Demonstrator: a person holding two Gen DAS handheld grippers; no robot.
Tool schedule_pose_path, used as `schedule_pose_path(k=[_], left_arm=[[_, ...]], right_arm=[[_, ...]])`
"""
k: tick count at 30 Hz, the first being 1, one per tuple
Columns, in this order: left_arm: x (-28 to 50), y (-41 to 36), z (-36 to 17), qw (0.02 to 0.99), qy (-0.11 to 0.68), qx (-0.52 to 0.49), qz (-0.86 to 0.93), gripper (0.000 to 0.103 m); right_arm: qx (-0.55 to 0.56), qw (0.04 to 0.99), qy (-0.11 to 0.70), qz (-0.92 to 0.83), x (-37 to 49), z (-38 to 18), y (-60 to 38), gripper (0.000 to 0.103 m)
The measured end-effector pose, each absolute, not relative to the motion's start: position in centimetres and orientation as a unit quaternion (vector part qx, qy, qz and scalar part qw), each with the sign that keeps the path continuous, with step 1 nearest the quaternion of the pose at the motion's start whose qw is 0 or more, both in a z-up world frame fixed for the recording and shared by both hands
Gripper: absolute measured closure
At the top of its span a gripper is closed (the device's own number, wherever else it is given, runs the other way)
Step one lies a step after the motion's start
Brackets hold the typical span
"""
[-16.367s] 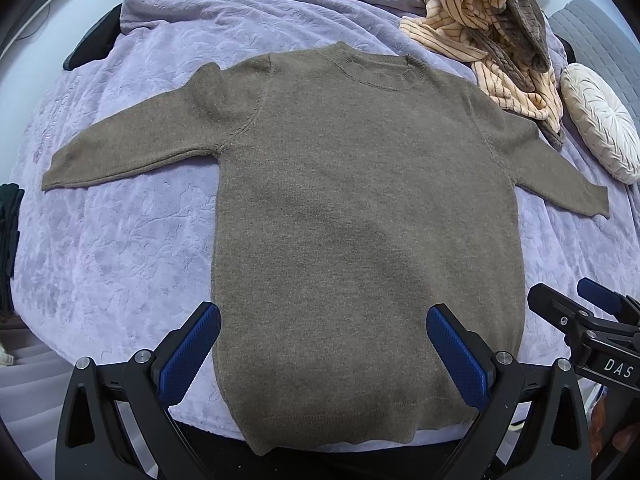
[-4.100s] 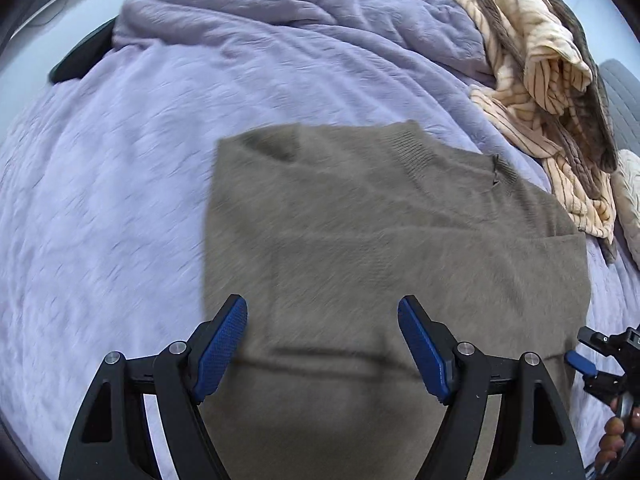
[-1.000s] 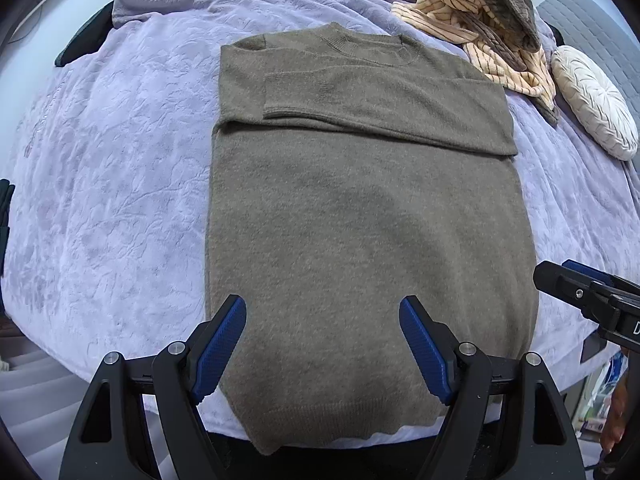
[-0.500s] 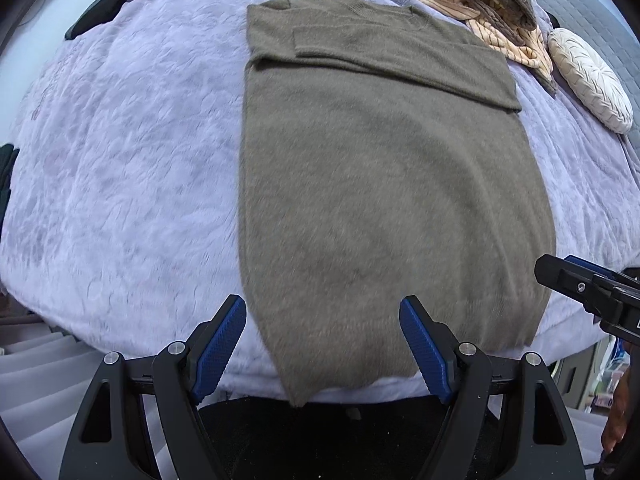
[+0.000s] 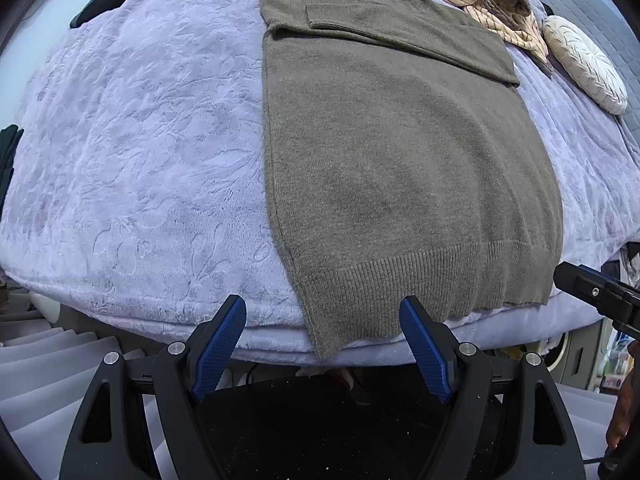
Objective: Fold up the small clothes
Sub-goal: 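Grasp the sweater hem with the left tool while the right tool grasps it too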
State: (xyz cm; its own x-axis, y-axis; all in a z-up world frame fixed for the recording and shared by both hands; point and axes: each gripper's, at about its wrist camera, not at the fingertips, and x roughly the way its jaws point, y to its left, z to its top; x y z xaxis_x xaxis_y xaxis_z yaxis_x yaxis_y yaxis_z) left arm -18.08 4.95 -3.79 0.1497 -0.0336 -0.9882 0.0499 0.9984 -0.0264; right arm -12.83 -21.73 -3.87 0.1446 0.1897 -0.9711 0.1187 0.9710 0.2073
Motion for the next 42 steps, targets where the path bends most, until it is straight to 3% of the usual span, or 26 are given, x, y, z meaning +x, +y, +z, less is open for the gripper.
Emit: schedule_pose_path(k=[14,24,35,42], left_arm=[[-17.5,9.1,-7.5,0.727,0.670,-0.118,-0.090,0.023],[-15.3,6.8,-10.5,0.723,0.675,-0.110,-0.099,0.023],[-14.6,8.9,-9.9,0.709,0.645,-0.245,-0.144,0.023],[-14.3,8.1,-11.3,0.704,0.662,-0.217,-0.139,0.023]], right_arm=[[0.191,0.735,0.650,0.014,-14.4,-6.0,-28.0,0.023],[0.247,0.715,0.654,0.008,-11.6,-11.1,-36.1,0.023],[0.374,0.654,0.640,0.150,-11.0,-14.1,-36.4,0.022],[0.416,0.624,0.638,0.178,-10.5,-15.6,-36.4,0.022]])
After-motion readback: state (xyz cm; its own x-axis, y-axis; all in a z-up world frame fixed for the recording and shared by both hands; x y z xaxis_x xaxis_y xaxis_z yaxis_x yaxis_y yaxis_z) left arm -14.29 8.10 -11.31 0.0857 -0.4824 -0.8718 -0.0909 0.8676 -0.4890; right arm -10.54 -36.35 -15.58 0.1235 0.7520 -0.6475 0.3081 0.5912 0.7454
